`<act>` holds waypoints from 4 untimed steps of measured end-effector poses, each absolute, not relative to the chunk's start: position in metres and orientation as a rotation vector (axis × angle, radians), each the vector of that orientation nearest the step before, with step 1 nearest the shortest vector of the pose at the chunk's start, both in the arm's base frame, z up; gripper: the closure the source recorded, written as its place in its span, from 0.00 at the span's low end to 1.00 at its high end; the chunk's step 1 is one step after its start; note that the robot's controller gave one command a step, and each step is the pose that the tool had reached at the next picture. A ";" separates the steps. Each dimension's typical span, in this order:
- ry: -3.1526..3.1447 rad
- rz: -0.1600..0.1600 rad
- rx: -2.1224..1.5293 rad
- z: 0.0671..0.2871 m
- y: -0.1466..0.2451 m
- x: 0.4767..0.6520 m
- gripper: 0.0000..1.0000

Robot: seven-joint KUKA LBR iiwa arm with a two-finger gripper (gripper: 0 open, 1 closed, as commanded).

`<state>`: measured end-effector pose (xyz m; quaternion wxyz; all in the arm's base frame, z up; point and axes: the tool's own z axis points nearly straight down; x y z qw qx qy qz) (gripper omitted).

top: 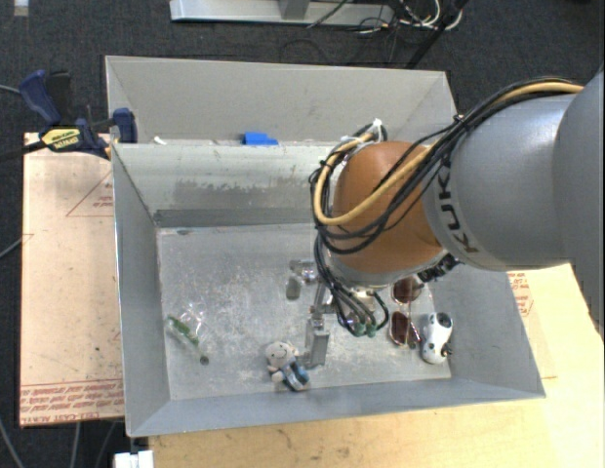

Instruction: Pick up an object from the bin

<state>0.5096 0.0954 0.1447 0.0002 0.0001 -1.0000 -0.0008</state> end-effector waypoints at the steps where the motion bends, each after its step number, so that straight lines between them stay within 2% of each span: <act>1: -3.106 -0.002 0.504 0.083 0.116 0.486 0.00; 2: -3.028 -0.003 0.838 0.152 0.127 0.478 0.00; 3: -2.990 -0.003 0.969 0.099 0.124 0.481 0.00; 4: -2.824 -0.001 1.388 0.083 0.133 0.484 0.00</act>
Offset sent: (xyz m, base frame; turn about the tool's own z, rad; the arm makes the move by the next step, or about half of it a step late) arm -0.0315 0.0314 0.0101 -0.5415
